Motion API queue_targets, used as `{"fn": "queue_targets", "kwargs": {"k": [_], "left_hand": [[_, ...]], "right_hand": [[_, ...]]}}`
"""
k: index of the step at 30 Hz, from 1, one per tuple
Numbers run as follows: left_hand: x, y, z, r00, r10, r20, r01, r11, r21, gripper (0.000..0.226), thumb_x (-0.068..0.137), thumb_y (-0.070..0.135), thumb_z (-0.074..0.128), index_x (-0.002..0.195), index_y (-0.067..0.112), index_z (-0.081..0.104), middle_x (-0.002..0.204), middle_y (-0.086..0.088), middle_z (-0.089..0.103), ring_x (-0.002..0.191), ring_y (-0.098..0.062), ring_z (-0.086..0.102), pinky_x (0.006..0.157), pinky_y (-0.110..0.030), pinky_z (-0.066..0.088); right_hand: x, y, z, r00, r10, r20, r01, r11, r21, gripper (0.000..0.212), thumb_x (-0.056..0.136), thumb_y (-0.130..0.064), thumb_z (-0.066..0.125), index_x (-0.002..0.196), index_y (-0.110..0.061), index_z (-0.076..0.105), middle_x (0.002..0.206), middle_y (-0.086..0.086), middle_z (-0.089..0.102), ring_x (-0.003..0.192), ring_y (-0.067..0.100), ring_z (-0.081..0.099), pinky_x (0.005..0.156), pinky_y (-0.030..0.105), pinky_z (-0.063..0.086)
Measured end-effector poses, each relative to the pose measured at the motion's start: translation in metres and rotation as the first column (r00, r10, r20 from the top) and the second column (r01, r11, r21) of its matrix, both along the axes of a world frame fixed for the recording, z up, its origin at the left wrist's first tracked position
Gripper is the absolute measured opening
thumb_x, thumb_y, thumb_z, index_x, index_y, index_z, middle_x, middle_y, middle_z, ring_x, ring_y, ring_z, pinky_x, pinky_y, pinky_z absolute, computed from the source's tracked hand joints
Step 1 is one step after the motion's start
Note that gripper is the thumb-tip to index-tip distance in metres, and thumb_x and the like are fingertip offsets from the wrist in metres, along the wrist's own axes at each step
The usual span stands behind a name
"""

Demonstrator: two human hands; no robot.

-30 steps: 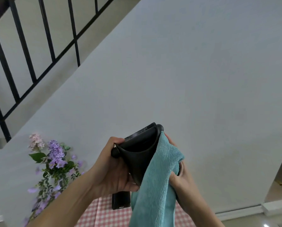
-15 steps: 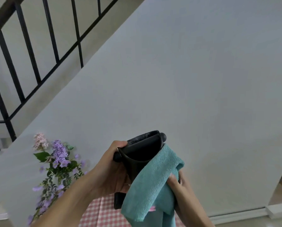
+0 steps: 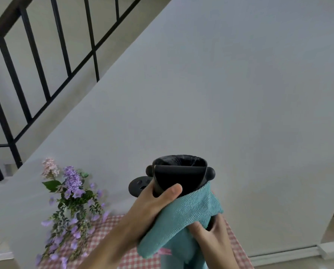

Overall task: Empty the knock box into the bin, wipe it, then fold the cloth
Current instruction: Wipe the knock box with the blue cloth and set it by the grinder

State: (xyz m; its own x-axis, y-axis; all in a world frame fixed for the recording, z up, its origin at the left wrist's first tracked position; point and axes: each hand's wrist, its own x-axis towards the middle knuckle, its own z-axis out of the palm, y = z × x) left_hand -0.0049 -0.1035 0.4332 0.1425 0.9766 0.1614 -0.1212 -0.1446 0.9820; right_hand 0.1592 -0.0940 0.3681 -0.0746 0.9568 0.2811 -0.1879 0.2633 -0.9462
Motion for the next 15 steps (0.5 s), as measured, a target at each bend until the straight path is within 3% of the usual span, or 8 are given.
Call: {"fn": "queue_targets", "kwargs": {"k": [3,6,7,8,10,12,14,15], "left_hand": [[0.008,-0.002,0.002,0.995,0.031,0.095,-0.022,0.995,-0.096,0.024,0.085,0.042,0.074,0.106,0.033,0.08,0.111,-0.004,0.08,0.1,-0.018,0.077,0.091,-0.04,0.06],[0.014,0.001,-0.008,0.956,0.052,0.29,0.006,0.981,-0.195,0.032,0.066,0.038,0.067,0.086,0.022,0.087,0.094,-0.005,0.082,0.081,-0.015,0.08,0.072,-0.029,0.06],[0.016,0.001,-0.009,0.95,0.115,0.29,-0.046,0.971,-0.236,0.034,0.068,0.03,0.068,0.094,0.015,0.085,0.094,-0.009,0.082,0.078,-0.019,0.079,0.068,-0.026,0.06],[0.016,0.002,-0.014,0.952,0.157,0.264,-0.095,0.967,-0.236,0.034,0.076,0.017,0.069,0.107,0.008,0.079,0.097,-0.015,0.08,0.078,-0.024,0.078,0.068,-0.027,0.06],[0.017,-0.013,-0.022,0.988,0.013,0.153,0.001,0.995,-0.095,0.038,0.089,0.005,0.063,0.127,-0.003,0.065,0.088,-0.017,0.078,0.072,-0.026,0.074,0.064,-0.028,0.059],[0.018,-0.017,-0.017,0.991,-0.029,0.128,0.039,0.996,-0.076,0.038,0.096,0.015,0.06,0.132,0.0,0.063,0.065,-0.004,0.078,0.054,-0.011,0.075,0.047,-0.016,0.054],[0.017,-0.015,-0.015,0.999,-0.05,0.019,0.051,0.997,-0.055,0.035,0.096,0.045,0.063,0.125,0.028,0.072,0.081,0.01,0.081,0.07,0.001,0.077,0.056,-0.007,0.053],[0.018,-0.019,-0.009,0.993,-0.058,-0.099,0.06,0.998,0.013,0.038,0.087,0.061,0.067,0.117,0.039,0.073,0.096,0.013,0.081,0.085,0.0,0.077,0.067,-0.008,0.055]], "right_hand": [[0.013,-0.011,0.005,0.998,0.055,-0.016,-0.055,0.997,-0.048,0.06,0.074,-0.027,0.082,0.128,-0.018,0.059,0.111,-0.011,0.078,0.105,-0.001,0.07,0.078,0.014,0.056],[0.019,-0.021,0.02,0.999,0.018,-0.048,-0.026,0.988,-0.153,0.034,0.101,0.01,0.047,0.131,-0.002,0.06,0.113,0.007,0.074,0.123,0.026,0.063,0.088,0.035,0.054],[0.012,-0.023,0.038,0.996,-0.077,-0.053,0.07,0.989,-0.133,0.035,0.098,0.014,0.05,0.117,-0.01,0.069,0.096,-0.003,0.075,0.112,0.013,0.068,0.076,0.026,0.054],[0.005,-0.023,0.055,0.991,-0.11,-0.071,0.105,0.992,-0.068,0.043,0.095,0.013,0.057,0.093,-0.028,0.072,0.082,-0.013,0.072,0.089,-0.007,0.068,0.061,0.014,0.051],[-0.001,-0.03,0.073,0.991,-0.088,-0.096,0.09,0.996,0.016,0.043,0.095,0.003,0.063,0.061,-0.024,0.063,0.063,-0.007,0.067,0.05,-0.004,0.058,0.04,0.019,0.046],[0.004,-0.026,0.071,0.977,-0.139,-0.16,0.149,0.987,0.054,0.028,0.096,-0.015,0.063,0.069,-0.011,0.06,0.057,0.01,0.06,0.048,0.021,0.054,0.042,0.031,0.044],[0.018,-0.022,0.062,0.943,0.024,-0.333,-0.079,0.985,-0.155,0.03,0.094,-0.036,0.062,0.093,-0.006,0.061,0.085,0.022,0.066,0.065,0.04,0.053,0.055,0.032,0.047],[0.029,-0.022,0.057,0.957,0.066,-0.282,-0.126,0.972,-0.2,0.039,0.091,-0.044,0.069,0.108,-0.009,0.068,0.101,0.019,0.074,0.072,0.03,0.065,0.059,0.025,0.054]]}}
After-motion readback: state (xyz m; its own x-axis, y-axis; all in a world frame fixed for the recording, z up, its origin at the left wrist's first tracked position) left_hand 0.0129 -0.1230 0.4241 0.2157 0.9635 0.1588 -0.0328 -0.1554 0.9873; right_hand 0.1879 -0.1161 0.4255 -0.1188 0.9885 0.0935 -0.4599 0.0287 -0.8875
